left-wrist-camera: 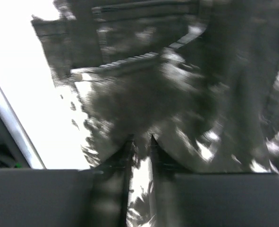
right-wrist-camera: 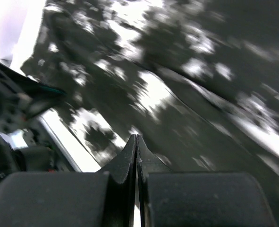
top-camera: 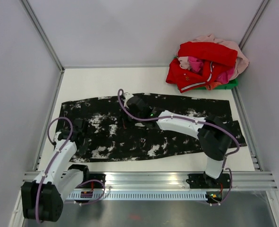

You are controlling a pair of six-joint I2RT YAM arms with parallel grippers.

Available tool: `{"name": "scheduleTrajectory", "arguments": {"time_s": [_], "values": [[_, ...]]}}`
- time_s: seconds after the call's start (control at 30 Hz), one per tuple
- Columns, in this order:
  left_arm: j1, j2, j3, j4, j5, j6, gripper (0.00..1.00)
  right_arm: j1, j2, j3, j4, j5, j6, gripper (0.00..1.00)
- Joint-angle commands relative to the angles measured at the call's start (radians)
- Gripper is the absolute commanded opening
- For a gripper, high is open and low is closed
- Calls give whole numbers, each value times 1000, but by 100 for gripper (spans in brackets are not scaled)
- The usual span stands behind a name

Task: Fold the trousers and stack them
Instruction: Flatten the trousers out

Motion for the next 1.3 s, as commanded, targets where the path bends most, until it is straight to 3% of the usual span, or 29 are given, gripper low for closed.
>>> {"name": "scheduleTrajectory", "arguments": {"time_s": [0.0,0.07,0.1,0.27,0.33,0.47,0.6,0.73,0.87,0.97,1.1,1.27], "values": [[36,114,-7,-35,-29,-160,16,36,98,121,104,-40,38,1],[51,167,-11,-29,-18,-167,10,42,152,153,104,-43,44,1],[68,190,-16,-15,-10,-169,3,43,163,172,104,-40,43,1],[99,229,-36,8,10,-174,2,42,173,172,83,12,6,1],[171,203,-42,19,5,-154,2,42,169,161,71,37,-14,2],[347,149,4,-9,-11,-31,2,40,192,163,57,64,-17,3],[436,169,90,-86,-99,47,2,45,252,209,75,20,10,3],[452,147,152,-72,-96,171,2,95,343,259,43,47,-22,3],[453,48,254,49,-49,425,2,116,405,247,29,98,-25,0],[452,3,303,149,11,553,13,114,456,232,21,86,-16,0],[450,9,292,241,100,624,43,129,502,226,25,84,-17,0],[450,128,257,451,304,710,48,160,497,209,23,77,-16,0]]}}
